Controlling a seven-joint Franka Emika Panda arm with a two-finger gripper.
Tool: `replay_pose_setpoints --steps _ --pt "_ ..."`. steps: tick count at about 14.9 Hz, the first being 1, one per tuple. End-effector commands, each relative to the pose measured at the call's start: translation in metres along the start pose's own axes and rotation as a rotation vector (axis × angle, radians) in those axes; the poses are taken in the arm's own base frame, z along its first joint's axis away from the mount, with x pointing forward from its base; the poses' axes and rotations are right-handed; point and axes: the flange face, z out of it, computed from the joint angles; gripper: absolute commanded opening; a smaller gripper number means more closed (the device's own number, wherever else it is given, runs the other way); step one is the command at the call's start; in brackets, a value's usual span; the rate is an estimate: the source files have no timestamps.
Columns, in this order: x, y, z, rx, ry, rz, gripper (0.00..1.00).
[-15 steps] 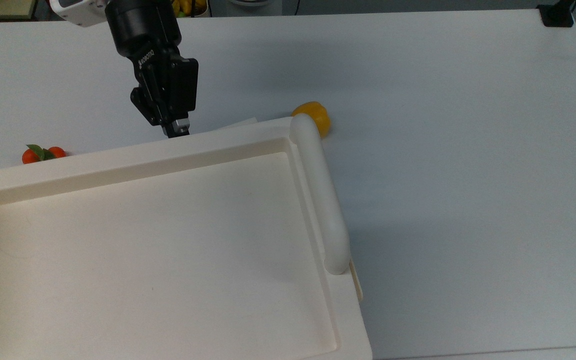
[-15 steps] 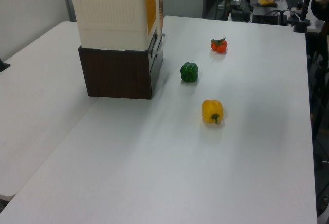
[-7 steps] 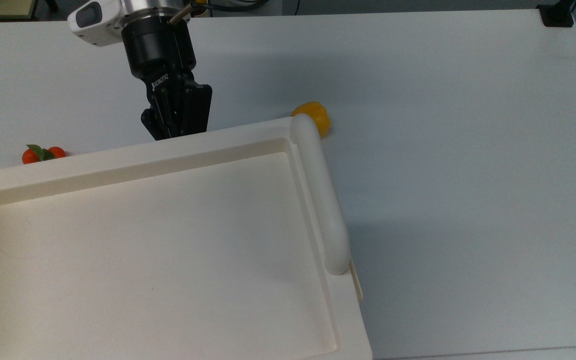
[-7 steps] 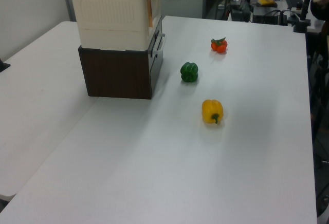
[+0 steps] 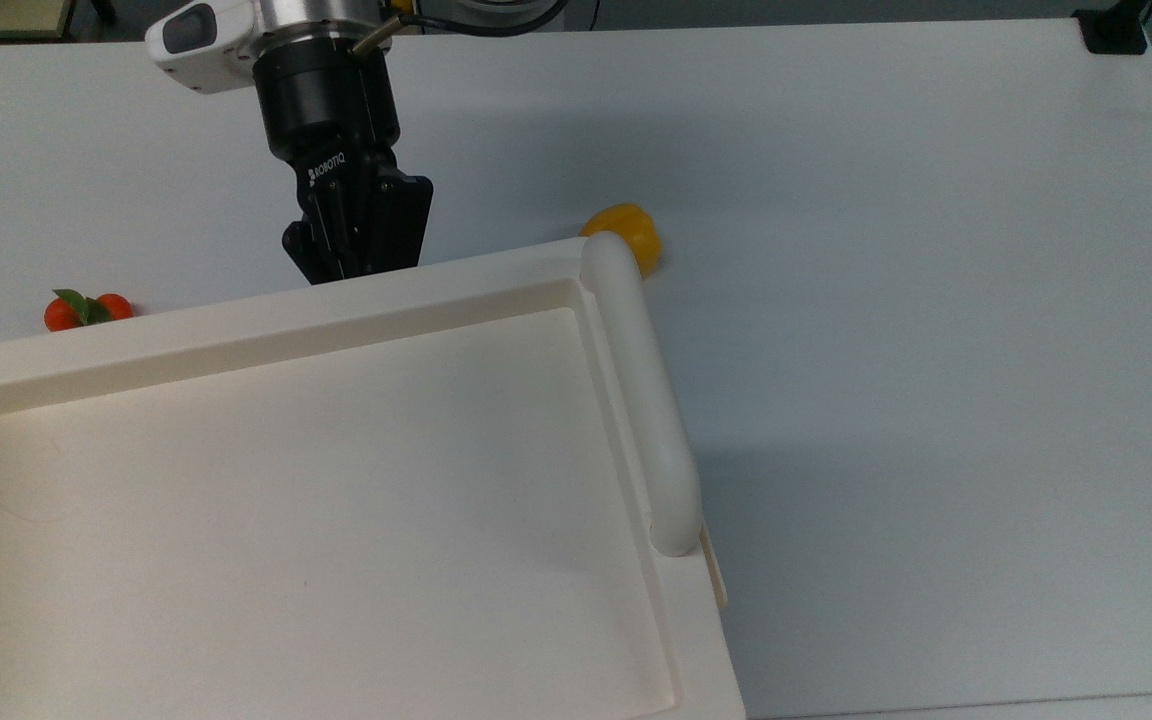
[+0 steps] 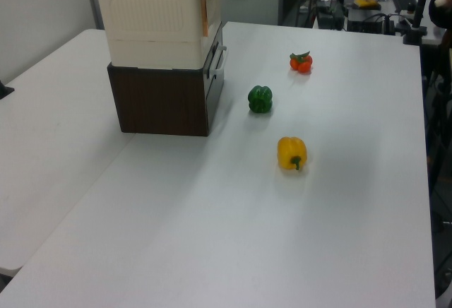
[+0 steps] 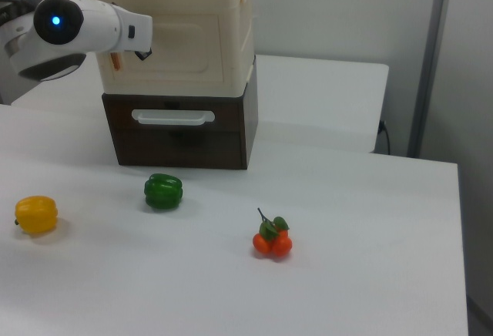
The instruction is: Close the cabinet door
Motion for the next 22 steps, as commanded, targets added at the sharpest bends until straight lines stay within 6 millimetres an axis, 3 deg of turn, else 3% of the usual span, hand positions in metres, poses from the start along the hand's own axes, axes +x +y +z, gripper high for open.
replay_pose_setpoints --steps 1,5,7,9,10,11,12,15,18,20,22 --pt "-0.003 0.012 -0.025 -0.033 -0.046 -0.087 0.00" --pt "-0.021 0.037 -0.045 -0.101 -0.172 -0.229 0.00" --pt "-0.021 0.056 -0.062 -0.135 -0.240 -0.252 0.09" --pt "-0.012 0.074 -0.078 -0.163 -0.371 -0.284 0.28" --pt "-0.005 0.089 -0.088 -0.195 -0.466 -0.309 0.49" --pt "-0.002 0.097 -0.095 -0.235 -0.568 -0.352 0.56" --pt "-0.001 0.100 -0.104 -0.277 -0.662 -0.390 0.69" --pt "-0.007 0.096 -0.137 -0.385 -0.846 -0.454 0.84" --pt "-0.001 0.078 -0.167 -0.569 -0.891 -0.398 1.00" --pt "0.007 0.048 -0.185 -0.621 -0.932 -0.379 1.00" --pt "-0.002 0.010 -0.195 -0.614 -1.003 -0.410 1.00"
